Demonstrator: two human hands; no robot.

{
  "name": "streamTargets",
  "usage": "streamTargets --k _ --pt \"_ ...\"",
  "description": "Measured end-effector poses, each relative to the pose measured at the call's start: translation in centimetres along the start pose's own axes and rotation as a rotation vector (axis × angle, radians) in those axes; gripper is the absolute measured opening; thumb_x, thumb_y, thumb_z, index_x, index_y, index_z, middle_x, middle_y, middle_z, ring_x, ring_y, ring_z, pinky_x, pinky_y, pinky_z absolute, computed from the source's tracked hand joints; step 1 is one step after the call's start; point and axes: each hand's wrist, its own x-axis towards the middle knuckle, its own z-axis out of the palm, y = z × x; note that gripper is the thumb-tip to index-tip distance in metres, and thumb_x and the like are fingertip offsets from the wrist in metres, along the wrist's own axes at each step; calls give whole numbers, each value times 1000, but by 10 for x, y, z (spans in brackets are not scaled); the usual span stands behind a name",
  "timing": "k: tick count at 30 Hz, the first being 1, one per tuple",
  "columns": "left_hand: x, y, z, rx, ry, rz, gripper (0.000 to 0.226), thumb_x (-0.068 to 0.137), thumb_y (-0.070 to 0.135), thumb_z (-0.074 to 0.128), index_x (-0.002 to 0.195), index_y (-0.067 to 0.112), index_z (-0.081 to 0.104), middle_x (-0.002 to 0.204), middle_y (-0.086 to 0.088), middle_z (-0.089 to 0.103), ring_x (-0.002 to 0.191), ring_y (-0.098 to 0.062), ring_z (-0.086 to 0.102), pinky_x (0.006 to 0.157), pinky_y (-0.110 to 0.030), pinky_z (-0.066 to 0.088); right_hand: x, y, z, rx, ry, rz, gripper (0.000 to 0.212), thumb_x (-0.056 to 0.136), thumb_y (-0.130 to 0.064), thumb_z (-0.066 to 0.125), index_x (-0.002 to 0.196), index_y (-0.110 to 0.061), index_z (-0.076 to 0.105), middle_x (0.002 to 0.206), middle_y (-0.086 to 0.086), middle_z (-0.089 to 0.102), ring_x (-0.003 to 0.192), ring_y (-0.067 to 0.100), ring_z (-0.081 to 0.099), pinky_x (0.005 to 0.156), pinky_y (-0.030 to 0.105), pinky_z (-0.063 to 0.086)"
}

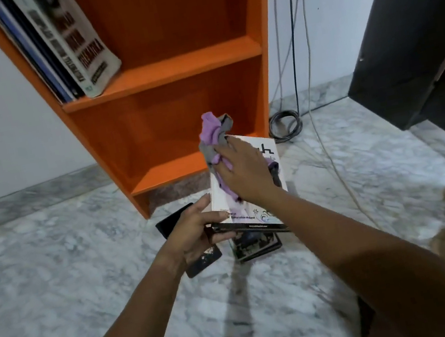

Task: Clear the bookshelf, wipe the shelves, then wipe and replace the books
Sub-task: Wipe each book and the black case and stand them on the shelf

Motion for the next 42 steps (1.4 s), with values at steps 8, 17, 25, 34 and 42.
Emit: streamTargets --k 8,17,25,34,42 --pt "-32 26 13 -20 -80 115 63 90 -12 57 145 20 51 125 -14 71 108 -39 70 77 -44 64 69 8 -65 -126 170 272 48 94 -42 23 108 -18 63 111 10 65 105 36 61 79 46 53" --pt "-38 32 6 -4 -22 157 59 89 -12 59 140 17 56 121 -20 72 103 -40 72 70 -42 65 25 -34 -55 44 237 -11 28 98 -23 39 113 -17 61 107 6 58 97 26 54 80 41 46" --pt "-46 34 2 16 28 205 46 90 -13 58 130 10 63 107 -15 76 91 -32 75 64 -37 63 21 -69 -41 146 87 -392 25 98 -10 49 117 -13 65 132 3 58 123 20 49 106 39 39" --pt "-45 26 13 -231 29 173 44 94 -11 50 123 17 65 107 -11 77 90 -31 76 64 -38 64 50 -9 -62 -57 136 409 24 100 -32 35 101 -27 59 97 7 59 68 25 69 59 42 61" --pt "-39 34 -12 -314 177 261 48 96 -10 49 133 19 59 113 -10 76 95 -29 76 77 -46 64 -20 -33 -60 1059 -213 790 28 97 -33 68 94 -4 70 90 13 75 77 25 68 72 34 55"
